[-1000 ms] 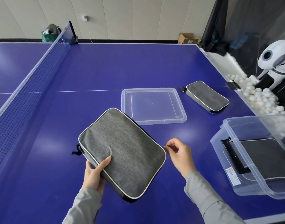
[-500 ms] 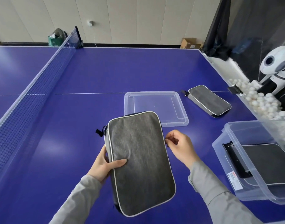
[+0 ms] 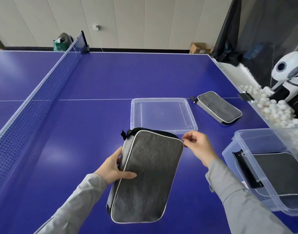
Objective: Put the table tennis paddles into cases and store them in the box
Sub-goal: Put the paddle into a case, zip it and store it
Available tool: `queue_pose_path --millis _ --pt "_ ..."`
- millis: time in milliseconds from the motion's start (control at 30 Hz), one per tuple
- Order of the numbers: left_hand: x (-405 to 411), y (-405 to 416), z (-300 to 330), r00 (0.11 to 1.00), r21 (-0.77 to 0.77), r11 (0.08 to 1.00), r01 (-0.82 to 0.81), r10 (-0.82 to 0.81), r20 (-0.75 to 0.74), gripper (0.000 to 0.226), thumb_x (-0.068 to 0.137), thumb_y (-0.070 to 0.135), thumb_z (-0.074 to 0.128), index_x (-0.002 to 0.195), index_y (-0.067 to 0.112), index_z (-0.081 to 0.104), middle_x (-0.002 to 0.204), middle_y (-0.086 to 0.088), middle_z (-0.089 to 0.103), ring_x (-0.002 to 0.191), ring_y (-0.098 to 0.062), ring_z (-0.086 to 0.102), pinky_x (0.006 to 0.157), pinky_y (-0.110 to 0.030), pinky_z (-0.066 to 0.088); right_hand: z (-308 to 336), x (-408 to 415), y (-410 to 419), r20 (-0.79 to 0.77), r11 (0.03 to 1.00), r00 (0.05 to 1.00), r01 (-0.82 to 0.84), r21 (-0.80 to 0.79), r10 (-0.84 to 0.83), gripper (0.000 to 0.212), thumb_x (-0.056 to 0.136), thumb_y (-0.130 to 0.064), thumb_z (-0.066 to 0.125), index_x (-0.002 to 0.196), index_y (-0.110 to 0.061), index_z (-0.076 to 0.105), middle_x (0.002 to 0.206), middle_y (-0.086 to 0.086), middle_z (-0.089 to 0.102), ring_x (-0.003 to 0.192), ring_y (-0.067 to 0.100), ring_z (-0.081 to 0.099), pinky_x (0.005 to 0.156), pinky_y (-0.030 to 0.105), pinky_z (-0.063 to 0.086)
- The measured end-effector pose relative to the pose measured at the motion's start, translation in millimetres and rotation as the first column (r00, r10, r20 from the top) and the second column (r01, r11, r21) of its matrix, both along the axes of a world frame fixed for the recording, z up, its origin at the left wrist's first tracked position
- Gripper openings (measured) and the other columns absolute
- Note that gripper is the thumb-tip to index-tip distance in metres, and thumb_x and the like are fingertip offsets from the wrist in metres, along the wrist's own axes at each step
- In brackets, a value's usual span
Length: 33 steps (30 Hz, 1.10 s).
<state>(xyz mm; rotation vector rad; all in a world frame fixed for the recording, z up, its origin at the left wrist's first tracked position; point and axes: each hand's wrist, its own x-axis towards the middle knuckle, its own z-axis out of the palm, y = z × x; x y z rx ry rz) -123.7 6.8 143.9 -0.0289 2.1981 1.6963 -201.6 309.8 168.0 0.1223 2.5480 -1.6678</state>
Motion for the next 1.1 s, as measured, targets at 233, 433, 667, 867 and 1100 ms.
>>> queue_pose_path --millis 233,433,667,867,1100 --pt "-15 -9 31 0.984 -0.276 0.948 0.156 -0.174 -0.039 0.069 0.056 0.025 0.088 0.114 0.028 0.051 0.096 0.009 0.072 0.089 -0.01 0.069 0.09 -0.036 0.052 13 -1 -1 -0.03 0.989 0.993 -0.107 0.106 0.111 0.018 0.081 -0.001 0.065 0.074 -0.018 0.064 0.071 0.0 0.066 0.067 0.015 0.06 0.07 0.026 0.049" --pt "-24 -8 47 0.957 -0.45 0.858 0.246 -0.288 -0.026 0.062 0.059 0.026 0.087 0.109 0.029 0.05 0.091 0.01 0.072 0.081 -0.009 0.068 0.08 -0.033 0.054 25 3 -22 -0.121 0.97 0.974 -0.171 0.171 0.193 0.024 0.078 -0.001 0.067 0.069 -0.022 0.061 0.065 -0.009 0.063 0.056 -0.001 0.054 0.061 0.008 0.044" --pt "-37 3 52 0.905 -0.582 0.722 0.373 -0.422 0.057 0.054 0.058 0.027 0.083 0.098 0.033 0.049 0.082 0.013 0.07 0.069 -0.001 0.062 0.07 -0.026 0.053 42 10 -52 -0.259 0.962 0.929 -0.231 0.147 0.263 0.017 0.076 0.003 0.067 0.072 -0.013 0.063 0.065 -0.008 0.061 0.06 0.01 0.054 0.063 0.014 0.046" --pt "-47 9 55 0.876 -0.623 0.657 0.425 -0.472 0.101 0.064 0.056 0.026 0.083 0.11 0.033 0.05 0.085 0.012 0.07 0.076 -0.01 0.065 0.075 -0.032 0.055 44 16 -61 -0.298 0.965 0.921 -0.217 0.146 0.252 0.016 0.075 0.003 0.067 0.072 -0.012 0.063 0.065 -0.004 0.062 0.062 0.016 0.057 0.065 0.02 0.048" --pt "-47 11 51 0.888 -0.592 0.691 0.416 -0.447 0.102 0.06 0.057 0.024 0.083 0.106 0.033 0.05 0.086 0.009 0.07 0.076 -0.012 0.065 0.076 -0.034 0.055 45 18 -67 -0.403 0.894 0.822 -0.26 0.364 0.403 0.013 0.076 0.002 0.063 0.076 -0.011 0.061 0.067 -0.01 0.057 0.067 0.01 0.055 0.067 0.014 0.044"
